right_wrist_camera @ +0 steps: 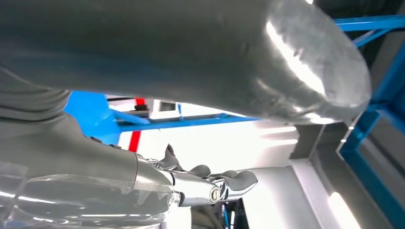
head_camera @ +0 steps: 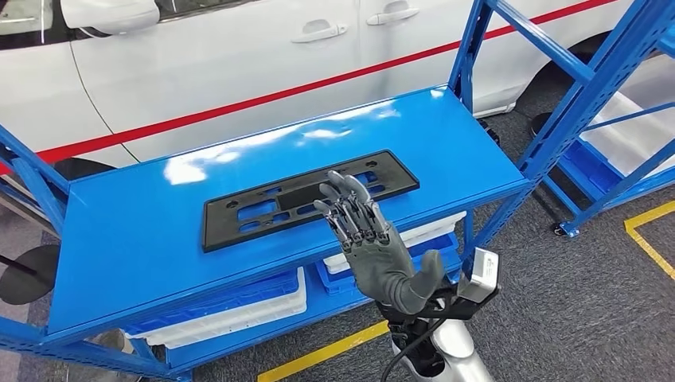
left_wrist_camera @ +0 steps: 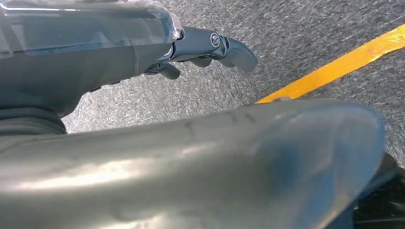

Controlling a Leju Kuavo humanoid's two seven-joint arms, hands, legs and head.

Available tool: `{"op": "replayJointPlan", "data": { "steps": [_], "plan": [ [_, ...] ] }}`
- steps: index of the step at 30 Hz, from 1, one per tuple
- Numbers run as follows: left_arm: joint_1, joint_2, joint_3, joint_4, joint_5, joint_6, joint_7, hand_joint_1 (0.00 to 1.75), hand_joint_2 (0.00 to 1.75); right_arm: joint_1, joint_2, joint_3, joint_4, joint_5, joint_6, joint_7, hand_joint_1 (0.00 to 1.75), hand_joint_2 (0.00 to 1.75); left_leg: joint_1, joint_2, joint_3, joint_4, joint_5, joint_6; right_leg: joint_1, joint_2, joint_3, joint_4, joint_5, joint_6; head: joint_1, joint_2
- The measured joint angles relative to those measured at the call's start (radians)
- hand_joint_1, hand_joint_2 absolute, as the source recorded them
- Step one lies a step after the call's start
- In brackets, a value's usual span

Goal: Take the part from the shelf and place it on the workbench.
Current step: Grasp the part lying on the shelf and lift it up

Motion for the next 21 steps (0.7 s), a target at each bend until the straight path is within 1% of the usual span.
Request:
{"op": "replayJointPlan", "data": {
  "steps": [1, 2, 3, 4, 5, 7, 8, 9, 10, 11, 12, 13, 14, 15, 16, 17, 18, 19, 21],
  "plan": [
    [0.000, 0.000, 0.000, 0.000, 0.000, 0.000, 0.000, 0.00, 0.00, 0.002, -0.002, 0.003, 0.002, 0.001, -0.001, 0.001, 0.00, 0.44, 0.000, 0.000, 0.026, -0.070, 0.045, 0.004, 0.001, 0.001, 0.006, 0.000, -0.005, 0.002, 0.000, 0.000],
    [-0.001, 0.000, -0.001, 0.000, 0.000, 0.000, 0.000, 0.00, 0.00, 0.002, -0.003, 0.006, 0.003, 0.002, -0.002, 0.002, 0.00, 0.87, -0.003, 0.000, 0.053, -0.136, 0.076, 0.009, 0.003, 0.002, 0.011, 0.001, -0.010, 0.005, 0.000, 0.000],
    [-0.001, 0.000, -0.002, 0.000, 0.000, 0.000, 0.000, 0.00, 0.00, 0.003, -0.004, 0.008, 0.004, 0.002, -0.002, 0.002, 0.00, 1.31, -0.005, 0.000, 0.074, -0.185, 0.095, 0.014, 0.004, 0.002, 0.014, 0.002, -0.014, 0.008, 0.000, 0.000],
    [-0.002, 0.001, -0.002, 0.000, 0.000, 0.000, 0.000, 0.00, 0.00, 0.004, -0.005, 0.010, 0.005, 0.002, -0.003, 0.004, 0.00, 1.75, -0.007, -0.001, 0.085, -0.210, 0.099, 0.019, 0.005, 0.002, 0.014, 0.003, -0.016, 0.013, 0.001, 0.000],
    [-0.002, 0.001, -0.004, 0.000, 0.000, 0.000, -0.001, 0.00, 0.00, 0.004, -0.006, 0.011, 0.006, 0.002, -0.003, 0.007, 0.00, 1.75, -0.010, -0.001, 0.088, -0.217, 0.094, 0.022, 0.005, 0.002, 0.013, 0.003, -0.017, 0.017, 0.001, 0.000],
    [-0.001, 0.000, -0.006, 0.000, 0.000, -0.002, -0.003, 0.00, 0.00, 0.004, -0.008, 0.015, 0.006, 0.003, -0.004, 0.020, 0.00, 1.75, -0.007, -0.001, 0.092, -0.227, 0.096, 0.031, 0.004, 0.001, 0.014, 0.003, -0.020, 0.027, 0.002, 0.000],
    [0.000, -0.002, -0.007, 0.000, 0.000, -0.002, -0.004, 0.00, 0.00, 0.003, -0.008, 0.017, 0.006, 0.003, -0.007, 0.028, 0.00, 1.75, -0.005, -0.001, 0.096, -0.233, 0.098, 0.036, 0.003, 0.001, 0.011, 0.015, -0.029, 0.033, 0.002, 0.000],
    [-0.001, -0.003, -0.007, 0.000, 0.001, -0.003, -0.006, 0.00, 0.00, 0.002, -0.009, 0.018, 0.006, 0.005, -0.010, 0.036, 0.00, 1.75, -0.003, 0.000, 0.100, -0.239, 0.100, 0.041, 0.003, 0.000, -0.002, 0.045, -0.047, 0.039, 0.003, 0.000],
    [-0.002, -0.005, -0.007, 0.000, 0.001, -0.004, -0.007, 0.00, 0.00, 0.001, -0.011, 0.019, 0.007, 0.008, -0.014, 0.043, 0.00, 1.75, -0.002, 0.001, 0.103, -0.242, 0.100, 0.045, 0.001, 0.000, -0.026, 0.094, -0.073, 0.044, 0.004, 0.000],
    [-0.003, -0.006, -0.007, 0.000, 0.002, -0.005, -0.009, 0.00, 0.00, 0.001, -0.014, 0.020, 0.009, 0.012, -0.018, 0.051, 0.00, 1.75, -0.002, 0.001, 0.104, -0.243, 0.099, 0.047, -0.001, -0.001, -0.060, 0.158, -0.103, 0.048, 0.004, 0.000],
    [-0.003, -0.006, -0.007, 0.000, 0.003, -0.006, -0.010, 0.00, 0.00, 0.001, -0.017, 0.023, 0.011, 0.018, -0.021, 0.058, 0.00, 1.75, -0.002, 0.001, 0.104, -0.243, 0.098, 0.049, -0.004, -0.001, -0.095, 0.220, -0.126, 0.052, 0.004, 0.000],
    [-0.002, -0.007, -0.007, 0.000, 0.004, -0.007, -0.011, 0.00, 0.00, 0.002, -0.022, 0.025, 0.014, 0.027, -0.025, 0.065, 0.00, 1.75, -0.002, 0.001, 0.104, -0.242, 0.097, 0.049, -0.007, -0.001, -0.120, 0.261, -0.133, 0.054, 0.004, 0.000],
    [-0.001, -0.008, -0.008, 0.000, 0.006, -0.008, -0.012, 0.00, 0.00, 0.002, -0.026, 0.029, 0.018, 0.038, -0.030, 0.072, 0.00, 1.75, -0.002, 0.000, 0.106, -0.242, 0.096, 0.049, -0.010, -0.001, -0.129, 0.270, -0.123, 0.056, 0.004, 0.000],
    [-0.001, -0.009, -0.007, 0.000, 0.010, -0.010, -0.013, 0.00, 0.00, 0.002, -0.031, 0.033, 0.022, 0.052, -0.037, 0.079, 0.00, 1.75, -0.001, 0.000, 0.108, -0.241, 0.094, 0.047, -0.013, -0.001, -0.118, 0.239, -0.094, 0.057, 0.004, 0.000],
    [0.000, -0.012, -0.007, 0.000, 0.014, -0.012, -0.015, 0.00, 0.00, -0.001, -0.035, 0.037, 0.027, 0.072, -0.048, 0.087, 0.00, 1.75, -0.001, -0.001, 0.111, -0.240, 0.092, 0.044, -0.015, -0.002, -0.090, 0.179, -0.055, 0.058, 0.004, 0.000],
    [0.000, -0.015, -0.007, 0.000, 0.019, -0.013, -0.016, 0.00, 0.00, -0.005, -0.040, 0.043, 0.033, 0.100, -0.062, 0.093, 0.00, 1.75, -0.001, -0.002, 0.113, -0.239, 0.089, 0.040, -0.016, -0.003, -0.059, 0.111, -0.024, 0.057, 0.004, 0.000],
    [-0.001, -0.017, -0.007, 0.000, 0.022, -0.013, -0.016, 0.00, 0.00, -0.011, -0.044, 0.051, 0.040, 0.134, -0.079, 0.101, 0.00, 1.75, -0.003, -0.002, 0.113, -0.236, 0.086, 0.035, -0.015, -0.003, -0.033, 0.056, -0.003, 0.054, 0.004, 0.000],
    [-0.001, -0.020, -0.007, 0.000, 0.025, -0.013, -0.016, 0.00, 0.00, -0.018, -0.048, 0.060, 0.048, 0.174, -0.099, 0.107, 0.00, 1.75, -0.004, -0.002, 0.113, -0.234, 0.084, 0.030, -0.014, -0.003, -0.019, 0.022, 0.006, 0.050, 0.004, 0.000],
    [0.000, -0.023, -0.007, 0.000, 0.027, -0.014, -0.014, 0.00, 0.00, -0.027, -0.054, 0.079, 0.066, 0.253, -0.139, 0.118, 0.00, 1.75, -0.005, -0.002, 0.112, -0.234, 0.083, 0.019, -0.009, 0.000, -0.016, 0.007, 0.005, 0.039, 0.003, 0.000]
  ]
}}
